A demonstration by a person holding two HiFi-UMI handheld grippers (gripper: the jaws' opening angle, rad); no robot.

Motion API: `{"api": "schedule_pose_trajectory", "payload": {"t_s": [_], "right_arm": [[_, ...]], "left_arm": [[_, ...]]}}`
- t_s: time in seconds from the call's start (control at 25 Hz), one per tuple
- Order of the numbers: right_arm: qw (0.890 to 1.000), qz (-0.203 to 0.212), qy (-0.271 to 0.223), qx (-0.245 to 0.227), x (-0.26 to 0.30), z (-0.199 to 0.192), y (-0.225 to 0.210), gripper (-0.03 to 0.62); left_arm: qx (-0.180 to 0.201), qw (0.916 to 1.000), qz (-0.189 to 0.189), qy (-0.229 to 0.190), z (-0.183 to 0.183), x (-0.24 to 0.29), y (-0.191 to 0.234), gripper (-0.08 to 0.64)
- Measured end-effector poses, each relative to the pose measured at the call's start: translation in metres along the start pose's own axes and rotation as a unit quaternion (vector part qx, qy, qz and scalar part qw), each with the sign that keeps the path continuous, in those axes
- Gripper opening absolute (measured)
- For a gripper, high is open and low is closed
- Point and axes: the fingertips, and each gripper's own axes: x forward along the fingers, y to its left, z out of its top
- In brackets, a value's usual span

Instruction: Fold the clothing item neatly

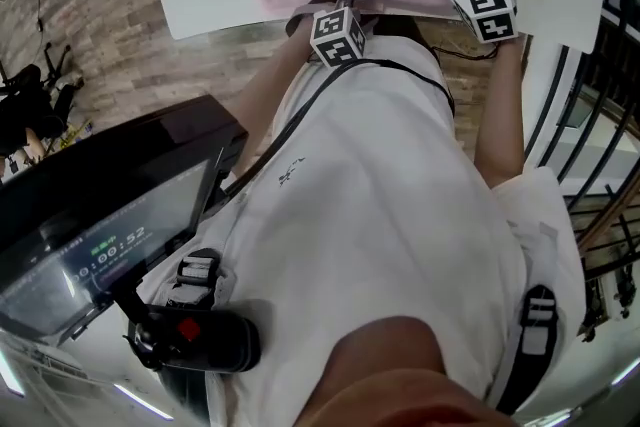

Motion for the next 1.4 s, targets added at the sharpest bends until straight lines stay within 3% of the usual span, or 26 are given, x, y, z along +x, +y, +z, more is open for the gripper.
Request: {"api": "schedule_pose_trajectory", "payload": {"t_s": [0.24,0.32,0.48,0.64,0.72,0.88,1.08,1.24,1.4], "right_arm": [[0.998,-0.051,0.016,0.018,-0.032,-0.023,-0.015,0.143],[0.997,-0.065,0.016,0.026,-0.041,-0.027,-0.019,0.143],[0.996,-0.080,0.017,0.033,-0.048,-0.031,-0.022,0.143],[0.996,-0.085,0.010,0.039,-0.046,-0.028,-0.025,0.143],[0.995,-0.085,0.007,0.041,-0.043,-0.028,-0.025,0.143],[0.997,-0.072,0.001,0.034,-0.030,-0.020,-0.023,0.143],[0.998,-0.052,-0.001,0.019,-0.015,-0.010,-0.021,0.143],[0.999,-0.043,0.007,0.008,-0.015,-0.007,-0.024,0.143],[0.999,-0.035,0.021,0.004,-0.016,-0.013,-0.020,0.143]], "left_arm": [[0.027,0.9992,0.030,0.005,0.000,0.021,0.007,0.160],[0.024,0.9990,0.038,-0.002,0.002,0.021,0.013,0.123],[-0.033,0.9986,0.029,-0.029,0.004,0.016,0.023,0.035],[-0.123,0.9903,-0.005,-0.064,0.015,-0.009,0.032,0.034],[-0.141,0.9865,-0.020,-0.081,0.023,-0.029,0.040,0.034],[-0.108,0.9910,0.003,-0.079,0.036,-0.061,0.077,0.034],[-0.060,0.9902,0.114,-0.053,0.043,-0.087,0.159,0.034],[0.013,0.9818,0.190,0.005,0.045,-0.098,0.233,0.034],[0.068,0.9714,0.223,0.043,0.047,-0.098,0.290,0.034]]}}
